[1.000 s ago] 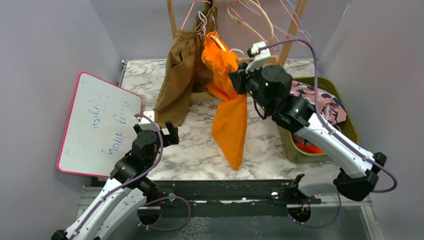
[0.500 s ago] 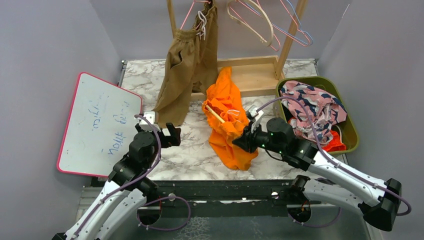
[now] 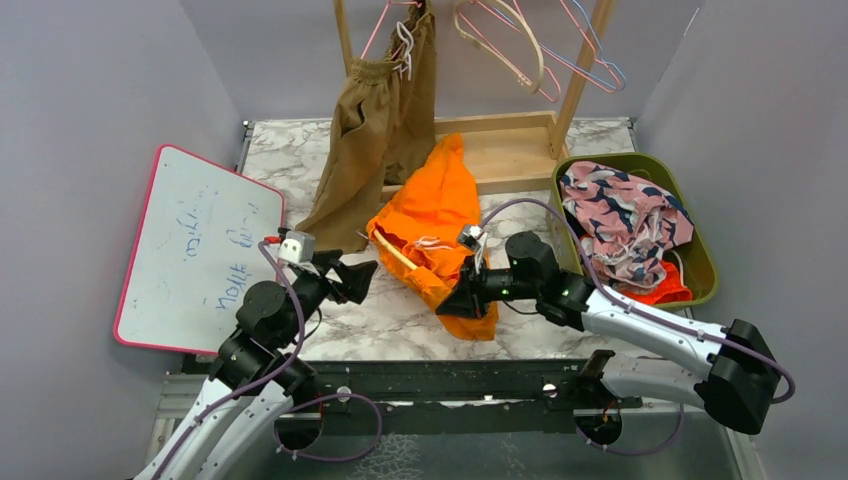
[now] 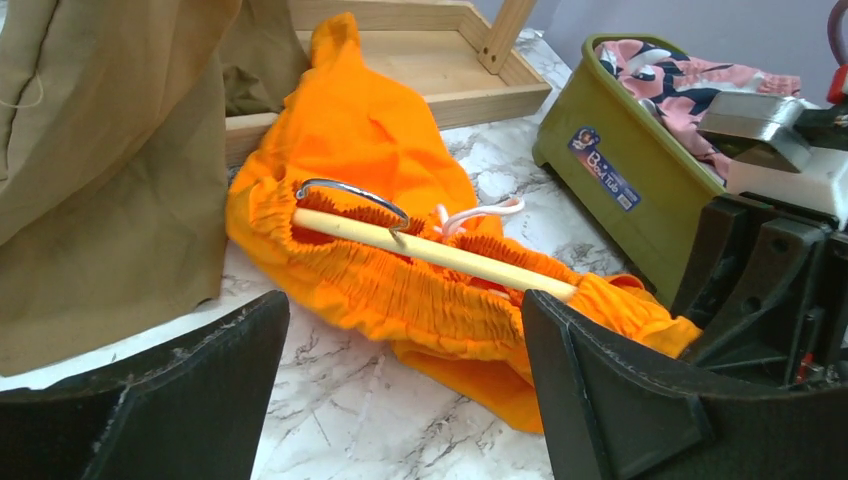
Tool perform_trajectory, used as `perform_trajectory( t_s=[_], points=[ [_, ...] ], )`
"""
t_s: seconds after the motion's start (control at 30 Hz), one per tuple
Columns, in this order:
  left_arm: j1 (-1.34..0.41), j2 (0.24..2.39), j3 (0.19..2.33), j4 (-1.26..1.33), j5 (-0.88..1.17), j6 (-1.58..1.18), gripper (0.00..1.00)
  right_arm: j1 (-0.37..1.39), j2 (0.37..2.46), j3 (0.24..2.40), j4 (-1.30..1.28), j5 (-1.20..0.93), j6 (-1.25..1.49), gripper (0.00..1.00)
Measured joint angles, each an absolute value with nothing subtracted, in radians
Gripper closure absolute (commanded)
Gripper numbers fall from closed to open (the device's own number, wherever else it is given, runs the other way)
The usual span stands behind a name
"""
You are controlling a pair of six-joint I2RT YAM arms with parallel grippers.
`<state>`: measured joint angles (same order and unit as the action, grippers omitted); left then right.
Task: Remove the shorts from the hanger
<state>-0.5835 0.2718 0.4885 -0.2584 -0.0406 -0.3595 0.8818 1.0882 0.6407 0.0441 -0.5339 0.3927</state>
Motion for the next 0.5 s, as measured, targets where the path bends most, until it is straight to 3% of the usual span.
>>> perform_trajectory(
  t_s=[0.2, 0.5],
  points=[
    [-0.583, 0.274, 0.475, -0.234, -0.038, -0.416, 0.17, 0.882, 1.082, 0.641, 0.113, -0.621, 0.446, 0.99],
    [-0.583, 0.342, 0.426, -0.099, -0.035, -0.489, 0.36, 0.882, 1.063, 0.641, 0.114, -0.664, 0.482, 0.99]
  ],
)
